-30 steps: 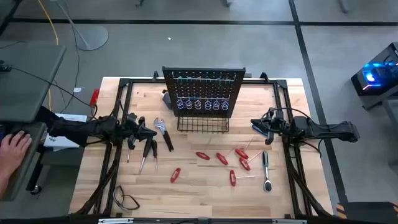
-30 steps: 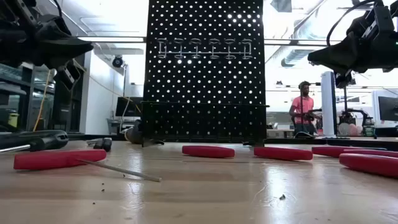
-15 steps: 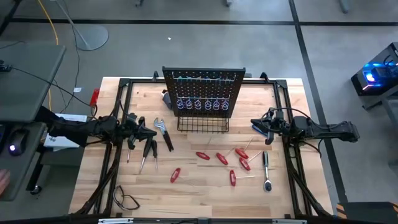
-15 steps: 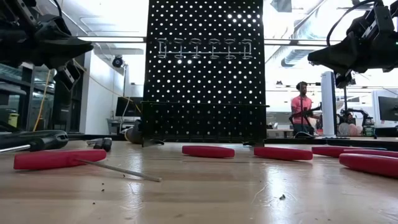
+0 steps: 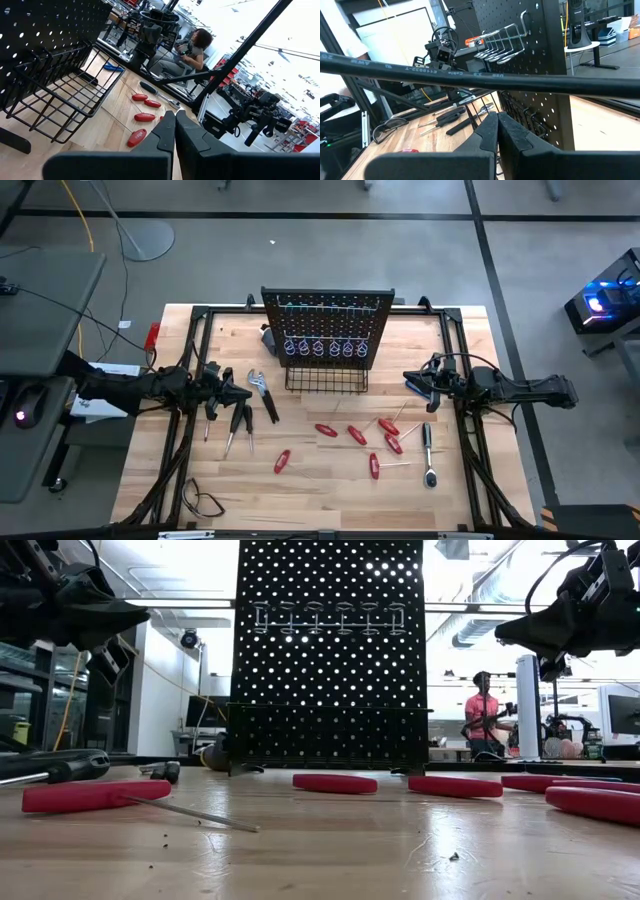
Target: Hang tools onto peg board
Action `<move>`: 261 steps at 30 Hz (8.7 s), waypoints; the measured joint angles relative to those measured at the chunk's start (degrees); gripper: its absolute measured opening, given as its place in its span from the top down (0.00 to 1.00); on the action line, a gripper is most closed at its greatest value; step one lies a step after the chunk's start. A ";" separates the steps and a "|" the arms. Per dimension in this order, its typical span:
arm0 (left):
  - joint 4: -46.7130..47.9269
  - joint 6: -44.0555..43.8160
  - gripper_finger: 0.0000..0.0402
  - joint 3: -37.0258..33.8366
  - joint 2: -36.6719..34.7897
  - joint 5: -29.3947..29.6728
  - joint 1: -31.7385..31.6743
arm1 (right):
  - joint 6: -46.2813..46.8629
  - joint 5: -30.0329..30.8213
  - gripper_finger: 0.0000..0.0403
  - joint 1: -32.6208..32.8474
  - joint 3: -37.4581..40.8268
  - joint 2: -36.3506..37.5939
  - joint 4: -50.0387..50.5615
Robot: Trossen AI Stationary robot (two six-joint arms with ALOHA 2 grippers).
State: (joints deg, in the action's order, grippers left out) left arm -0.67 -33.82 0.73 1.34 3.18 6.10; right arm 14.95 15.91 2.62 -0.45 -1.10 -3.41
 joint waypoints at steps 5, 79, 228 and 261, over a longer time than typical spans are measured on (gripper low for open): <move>-0.02 0.00 1.00 -0.02 -0.01 0.00 -0.02 | 0.00 0.01 1.00 0.00 -0.01 -0.01 0.00; -5.55 28.12 1.00 51.63 36.29 16.84 -9.57 | 34.30 -2.42 1.00 0.06 -50.80 -48.33 24.44; 30.31 24.92 1.00 51.59 32.44 12.41 -11.70 | 58.81 3.03 0.25 13.18 -61.13 -72.89 36.73; 56.94 -1.57 0.55 51.60 40.62 -0.56 -3.12 | -27.48 -8.37 0.37 10.53 -55.03 -94.92 54.98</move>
State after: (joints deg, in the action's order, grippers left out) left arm 56.27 -35.39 52.33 41.95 2.62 2.99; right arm -12.52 7.55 13.15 -55.48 -96.03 51.57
